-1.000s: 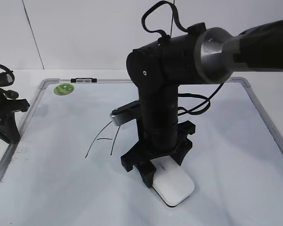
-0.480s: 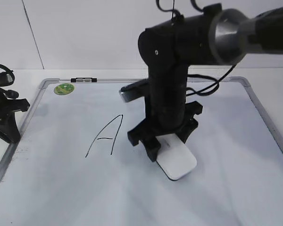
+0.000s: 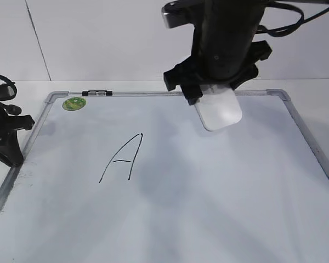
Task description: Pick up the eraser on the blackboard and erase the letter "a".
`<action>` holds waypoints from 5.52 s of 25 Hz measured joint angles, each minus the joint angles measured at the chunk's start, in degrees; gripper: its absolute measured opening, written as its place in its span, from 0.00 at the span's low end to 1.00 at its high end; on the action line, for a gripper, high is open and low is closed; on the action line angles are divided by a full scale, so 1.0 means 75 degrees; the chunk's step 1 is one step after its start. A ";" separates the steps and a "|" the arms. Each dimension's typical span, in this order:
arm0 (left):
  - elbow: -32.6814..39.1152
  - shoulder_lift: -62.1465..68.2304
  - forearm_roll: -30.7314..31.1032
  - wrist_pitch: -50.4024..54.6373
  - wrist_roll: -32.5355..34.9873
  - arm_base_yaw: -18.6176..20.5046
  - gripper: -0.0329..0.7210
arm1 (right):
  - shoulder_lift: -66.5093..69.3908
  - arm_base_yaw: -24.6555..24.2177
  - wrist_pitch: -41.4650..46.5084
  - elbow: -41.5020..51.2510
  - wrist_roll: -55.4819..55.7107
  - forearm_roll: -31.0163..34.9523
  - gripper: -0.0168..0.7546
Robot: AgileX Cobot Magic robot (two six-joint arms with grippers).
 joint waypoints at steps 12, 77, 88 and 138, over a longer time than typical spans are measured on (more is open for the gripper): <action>0.0000 0.0000 0.0000 -0.0011 0.0000 0.0000 0.09 | -0.0340 -0.0559 0.0602 0.0014 0.1007 -0.1331 0.73; 0.0000 0.0000 -0.0138 -0.0135 0.0023 0.0000 0.10 | 0.1602 -0.4607 0.0946 0.0554 -0.2245 0.2106 0.73; 0.0000 0.0000 -0.0138 -0.0135 0.0023 0.0000 0.10 | 0.1763 -0.4607 0.0901 0.0567 -0.2259 0.2167 0.73; 0.0000 0.0029 -0.0307 -0.0313 0.0023 0.0000 0.25 | 0.1271 -0.4607 0.0917 -0.0209 -0.2014 0.2259 0.88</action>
